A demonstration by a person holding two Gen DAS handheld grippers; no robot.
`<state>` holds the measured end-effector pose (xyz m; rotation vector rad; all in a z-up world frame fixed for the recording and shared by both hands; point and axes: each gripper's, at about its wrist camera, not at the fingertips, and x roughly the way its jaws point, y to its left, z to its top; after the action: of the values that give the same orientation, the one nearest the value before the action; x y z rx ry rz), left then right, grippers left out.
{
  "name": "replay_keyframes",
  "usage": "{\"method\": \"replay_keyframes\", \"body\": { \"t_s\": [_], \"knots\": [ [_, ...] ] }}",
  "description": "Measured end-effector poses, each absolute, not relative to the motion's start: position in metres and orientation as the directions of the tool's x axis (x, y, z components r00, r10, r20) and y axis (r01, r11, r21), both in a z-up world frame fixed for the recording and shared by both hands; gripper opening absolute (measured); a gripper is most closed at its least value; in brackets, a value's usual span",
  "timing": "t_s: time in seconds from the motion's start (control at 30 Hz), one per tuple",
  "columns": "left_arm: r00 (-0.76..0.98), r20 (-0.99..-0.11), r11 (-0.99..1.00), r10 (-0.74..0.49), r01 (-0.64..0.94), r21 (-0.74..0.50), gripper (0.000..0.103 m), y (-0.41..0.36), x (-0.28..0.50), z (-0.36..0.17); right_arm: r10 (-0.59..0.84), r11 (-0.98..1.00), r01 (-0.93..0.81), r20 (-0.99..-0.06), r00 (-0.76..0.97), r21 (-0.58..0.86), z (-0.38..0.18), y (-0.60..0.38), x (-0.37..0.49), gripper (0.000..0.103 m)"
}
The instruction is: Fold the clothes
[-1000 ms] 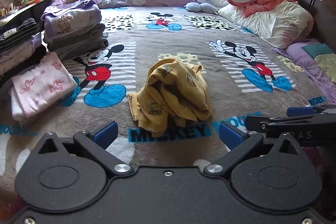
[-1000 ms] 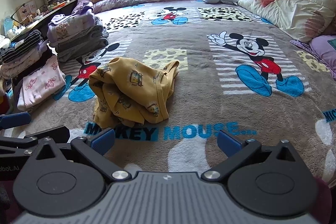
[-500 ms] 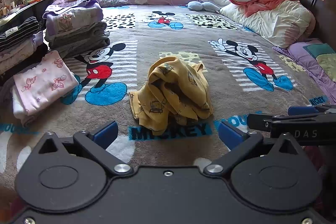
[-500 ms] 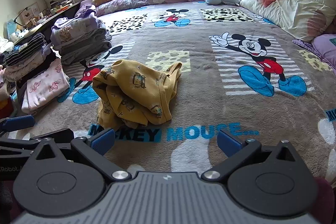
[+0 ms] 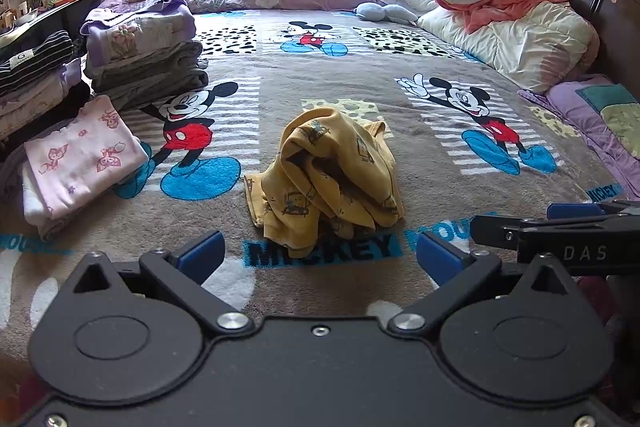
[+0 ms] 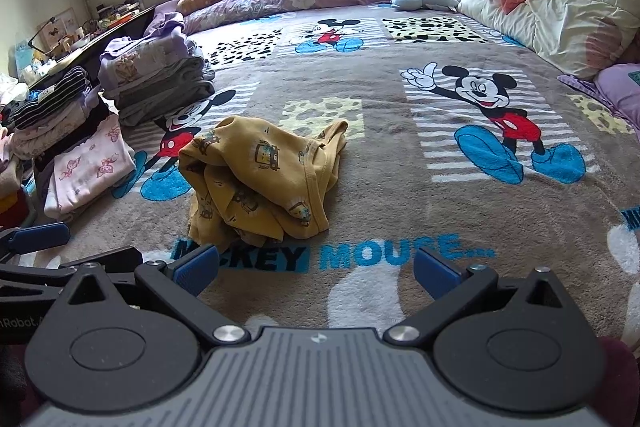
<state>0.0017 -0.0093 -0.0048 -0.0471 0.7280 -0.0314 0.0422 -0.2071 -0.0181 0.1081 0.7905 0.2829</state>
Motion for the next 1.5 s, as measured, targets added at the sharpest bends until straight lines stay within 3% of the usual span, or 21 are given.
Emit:
{"method": "replay_keyframes", "body": {
  "t_s": [0.63,1.03,1.1,1.2,1.5],
  "knots": [
    [0.75,-0.66,0.999,-0.036,0.006,-0.048,0.103,-0.008,0.008,-0.007,0.309,0.951,-0.223,-0.676,0.669,0.214,-0.02,-0.208,0.044,0.103],
    [0.785,-0.617,0.998,-0.056,0.066,-0.006,0.103,-0.012,0.019,-0.007,0.358,0.934,-0.276,-0.591,0.723,0.228,-0.024,-0.228,0.062,0.103],
    [0.808,-0.588,0.997,-0.046,0.077,0.027,0.103,-0.014,0.02,-0.01,0.365,0.931,-0.295,-0.584,0.725,0.215,-0.026,-0.231,0.066,0.103],
    [0.785,-0.617,0.989,-0.049,0.125,0.081,0.103,-0.021,0.028,-0.014,0.37,0.928,-0.315,-0.592,0.716,0.2,-0.03,-0.232,0.074,0.103],
    [0.796,-0.603,0.957,-0.049,0.211,0.2,0.103,-0.041,0.038,-0.03,0.441,0.897,-0.344,-0.621,0.648,0.278,-0.051,-0.239,0.104,0.103]
  ]
}}
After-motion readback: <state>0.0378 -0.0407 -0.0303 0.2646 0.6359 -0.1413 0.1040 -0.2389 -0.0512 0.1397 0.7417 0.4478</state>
